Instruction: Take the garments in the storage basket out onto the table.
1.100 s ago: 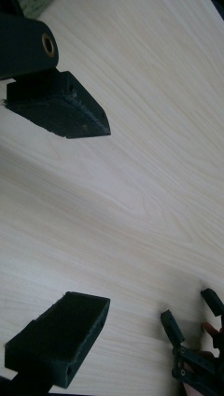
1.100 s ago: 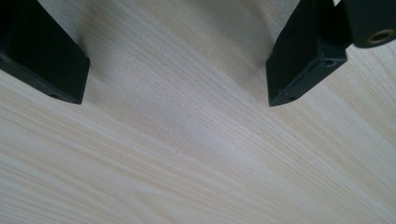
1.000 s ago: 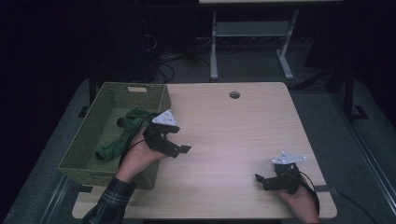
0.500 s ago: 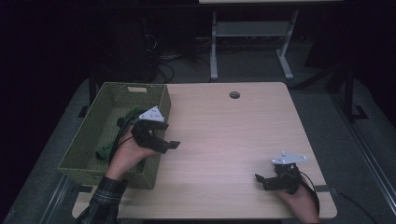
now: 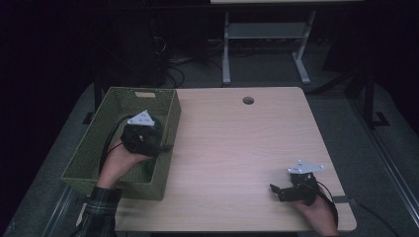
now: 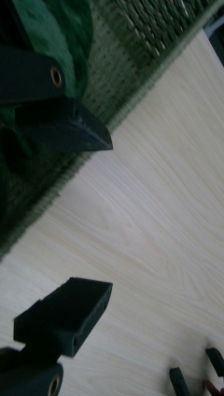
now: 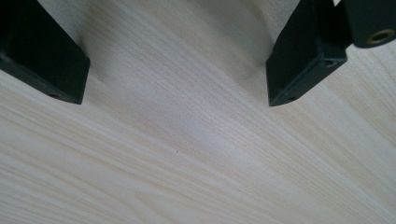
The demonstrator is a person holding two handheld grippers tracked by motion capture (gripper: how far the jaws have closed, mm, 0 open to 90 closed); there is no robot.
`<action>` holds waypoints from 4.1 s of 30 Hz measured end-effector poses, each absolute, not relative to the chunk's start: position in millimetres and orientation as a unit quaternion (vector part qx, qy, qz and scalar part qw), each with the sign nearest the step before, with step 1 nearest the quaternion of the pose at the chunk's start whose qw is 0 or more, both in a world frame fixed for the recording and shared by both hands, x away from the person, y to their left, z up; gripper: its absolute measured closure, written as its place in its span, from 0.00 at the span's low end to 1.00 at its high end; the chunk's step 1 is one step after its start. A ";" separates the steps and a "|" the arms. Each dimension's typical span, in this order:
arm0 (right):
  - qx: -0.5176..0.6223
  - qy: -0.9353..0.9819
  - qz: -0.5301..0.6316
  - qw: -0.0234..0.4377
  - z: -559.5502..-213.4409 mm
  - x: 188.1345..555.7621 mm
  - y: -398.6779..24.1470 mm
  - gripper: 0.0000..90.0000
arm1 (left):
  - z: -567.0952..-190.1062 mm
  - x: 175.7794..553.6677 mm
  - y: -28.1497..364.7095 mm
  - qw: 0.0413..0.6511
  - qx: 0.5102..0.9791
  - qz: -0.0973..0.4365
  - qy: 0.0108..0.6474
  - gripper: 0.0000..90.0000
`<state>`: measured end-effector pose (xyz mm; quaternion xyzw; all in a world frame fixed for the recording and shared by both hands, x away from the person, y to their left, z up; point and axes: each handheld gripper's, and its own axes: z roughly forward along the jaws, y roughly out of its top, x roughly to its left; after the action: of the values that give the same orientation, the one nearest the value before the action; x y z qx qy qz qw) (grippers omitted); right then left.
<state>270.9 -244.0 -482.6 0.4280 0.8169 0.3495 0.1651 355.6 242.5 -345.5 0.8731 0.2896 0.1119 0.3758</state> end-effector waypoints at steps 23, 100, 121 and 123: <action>0.428 0.817 0.350 0.165 -482.6 270.9 -244.0 0.07 | -358.8 360.8 302.8 0.327 0.867 0.158 0.340 0.52; 0.428 0.817 0.350 0.165 -482.6 270.8 -244.0 0.07 | -336.1 358.6 334.1 0.367 0.821 0.172 0.403 0.96; 0.428 0.817 0.350 0.165 -482.6 270.8 -244.0 0.07 | -269.3 355.5 334.5 0.432 0.800 0.168 0.380 0.96; 0.428 0.817 0.350 0.165 -482.6 270.9 -244.0 0.07 | -262.4 355.2 334.0 0.437 0.799 0.169 0.377 0.96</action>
<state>270.9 -244.0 -482.6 0.4282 0.8168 0.3497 0.1650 355.2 334.0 -262.4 0.7988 0.3771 0.1689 0.4373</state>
